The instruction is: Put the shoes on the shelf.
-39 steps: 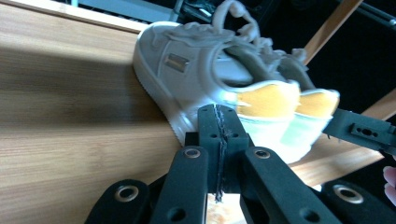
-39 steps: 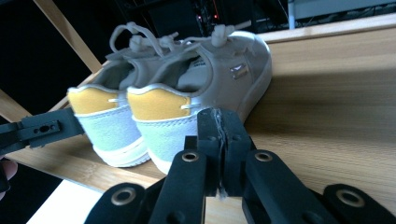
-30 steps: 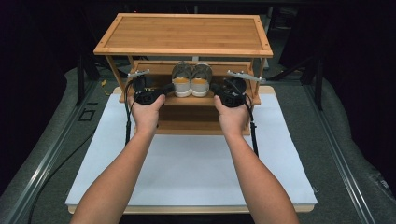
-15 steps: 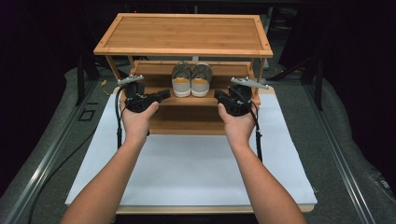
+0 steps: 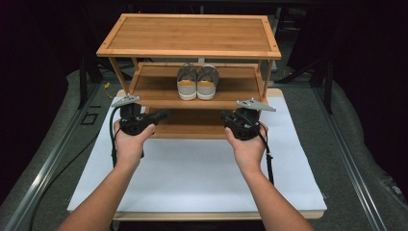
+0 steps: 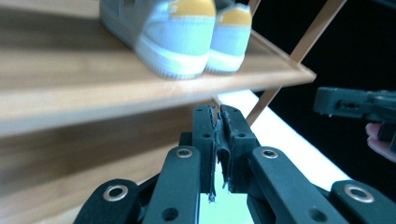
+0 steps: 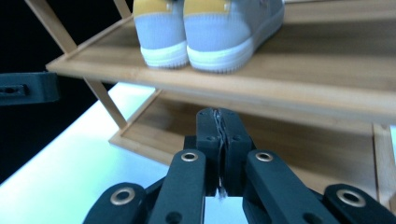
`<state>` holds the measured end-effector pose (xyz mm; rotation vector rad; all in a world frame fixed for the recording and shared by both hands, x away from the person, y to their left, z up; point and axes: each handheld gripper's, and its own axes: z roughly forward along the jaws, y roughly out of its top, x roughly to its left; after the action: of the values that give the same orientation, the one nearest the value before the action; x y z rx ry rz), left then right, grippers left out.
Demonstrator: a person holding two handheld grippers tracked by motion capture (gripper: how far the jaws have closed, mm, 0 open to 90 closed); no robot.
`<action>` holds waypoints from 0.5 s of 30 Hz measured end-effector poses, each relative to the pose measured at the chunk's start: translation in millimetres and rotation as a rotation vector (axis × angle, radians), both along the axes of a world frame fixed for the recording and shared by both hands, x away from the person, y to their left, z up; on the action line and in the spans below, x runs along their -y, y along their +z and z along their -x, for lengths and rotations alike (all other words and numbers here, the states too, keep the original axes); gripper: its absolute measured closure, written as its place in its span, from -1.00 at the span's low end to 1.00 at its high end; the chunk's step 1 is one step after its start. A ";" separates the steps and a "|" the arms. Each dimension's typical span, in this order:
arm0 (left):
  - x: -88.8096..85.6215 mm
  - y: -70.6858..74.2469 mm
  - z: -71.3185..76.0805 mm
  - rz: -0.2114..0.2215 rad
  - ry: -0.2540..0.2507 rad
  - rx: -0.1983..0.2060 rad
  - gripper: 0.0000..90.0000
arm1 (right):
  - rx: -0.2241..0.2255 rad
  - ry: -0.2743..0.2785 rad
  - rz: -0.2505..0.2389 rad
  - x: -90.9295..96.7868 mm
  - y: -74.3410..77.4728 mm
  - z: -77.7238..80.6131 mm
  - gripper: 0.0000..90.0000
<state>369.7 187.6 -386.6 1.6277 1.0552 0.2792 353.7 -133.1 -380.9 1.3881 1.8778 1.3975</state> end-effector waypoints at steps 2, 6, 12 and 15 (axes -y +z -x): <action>-2.7 -2.5 2.0 0.002 0.005 0.003 0.86 | -0.003 0.002 -0.002 2.8 -4.8 4.7 0.96; -9.5 -12.8 12.3 -0.003 0.005 0.006 0.84 | -0.011 -0.006 -0.011 13.0 -14.4 14.5 0.95; -19.5 -33.8 30.0 -0.030 -0.003 -0.002 0.78 | -0.029 -0.026 -0.020 29.1 -30.3 30.2 0.95; -23.9 -44.8 36.7 -0.041 -0.008 -0.013 0.76 | -0.025 -0.040 -0.044 35.7 -38.4 38.3 0.94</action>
<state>333.0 211.5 -431.4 1.6723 1.0592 0.2873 315.4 -168.8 -419.3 1.4619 1.8349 1.4165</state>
